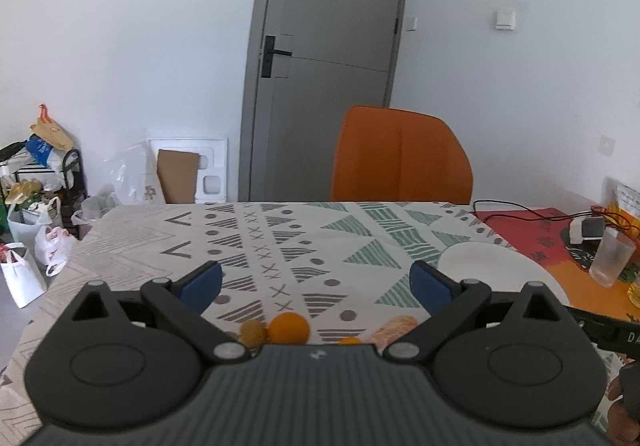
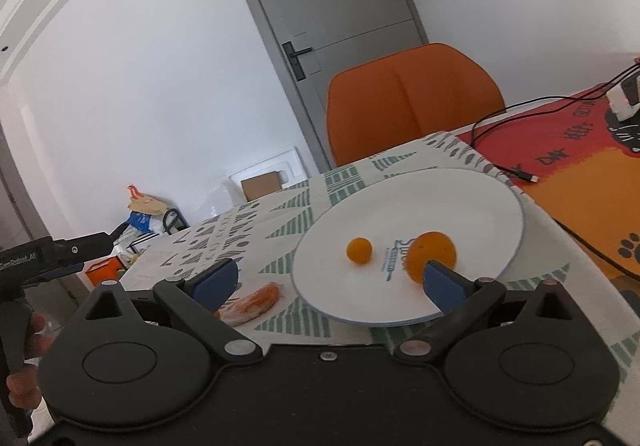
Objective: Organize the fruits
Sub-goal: 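Move both open tools back to the fruit pile, then grasp a yellow round fruit with the left tool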
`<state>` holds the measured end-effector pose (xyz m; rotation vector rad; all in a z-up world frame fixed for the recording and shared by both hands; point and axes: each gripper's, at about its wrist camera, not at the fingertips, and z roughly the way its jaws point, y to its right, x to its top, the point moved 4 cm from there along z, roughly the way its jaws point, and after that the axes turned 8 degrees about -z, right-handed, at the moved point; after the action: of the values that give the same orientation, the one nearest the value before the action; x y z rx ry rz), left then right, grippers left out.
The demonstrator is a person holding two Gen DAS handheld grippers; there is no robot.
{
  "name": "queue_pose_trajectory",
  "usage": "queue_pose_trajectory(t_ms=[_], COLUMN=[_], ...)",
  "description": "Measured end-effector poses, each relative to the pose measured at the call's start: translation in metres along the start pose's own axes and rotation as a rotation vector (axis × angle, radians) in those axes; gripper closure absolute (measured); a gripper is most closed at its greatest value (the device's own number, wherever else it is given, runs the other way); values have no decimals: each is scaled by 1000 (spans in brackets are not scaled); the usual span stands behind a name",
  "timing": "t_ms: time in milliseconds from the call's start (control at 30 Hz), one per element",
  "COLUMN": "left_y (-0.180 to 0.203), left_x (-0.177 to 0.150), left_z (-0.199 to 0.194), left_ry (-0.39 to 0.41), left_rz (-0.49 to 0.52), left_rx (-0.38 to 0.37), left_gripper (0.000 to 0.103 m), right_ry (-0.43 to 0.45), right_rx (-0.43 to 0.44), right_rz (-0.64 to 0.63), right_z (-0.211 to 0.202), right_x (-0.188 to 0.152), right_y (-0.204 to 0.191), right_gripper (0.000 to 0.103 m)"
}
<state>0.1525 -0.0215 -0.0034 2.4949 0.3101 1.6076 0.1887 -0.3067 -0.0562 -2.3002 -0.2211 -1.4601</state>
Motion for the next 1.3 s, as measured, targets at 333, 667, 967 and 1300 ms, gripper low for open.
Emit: queue_pose_trajectory(t_ms=[333,667,967,1300], left_y=[-28,-49,-65,-72], left_x=[-4,-18,-39,-56], left_z=[-4,0,15,30], left_ry=[-14,-36,-110,-175], left_rz=[-23,-32,-52,-53], left_rx=[48,66,65,47], left_gripper=[4,9,39,47], right_ry=[-20,-50,-94,-142], right_rx=[43,69,103,147], right_rz=[-35,-70,-102,-129], right_z=[7,16,28,43], right_x=[-1,-6,-14,-23], right_y=[-23,-44,-62,-82], right_gripper=[3,3,5,15])
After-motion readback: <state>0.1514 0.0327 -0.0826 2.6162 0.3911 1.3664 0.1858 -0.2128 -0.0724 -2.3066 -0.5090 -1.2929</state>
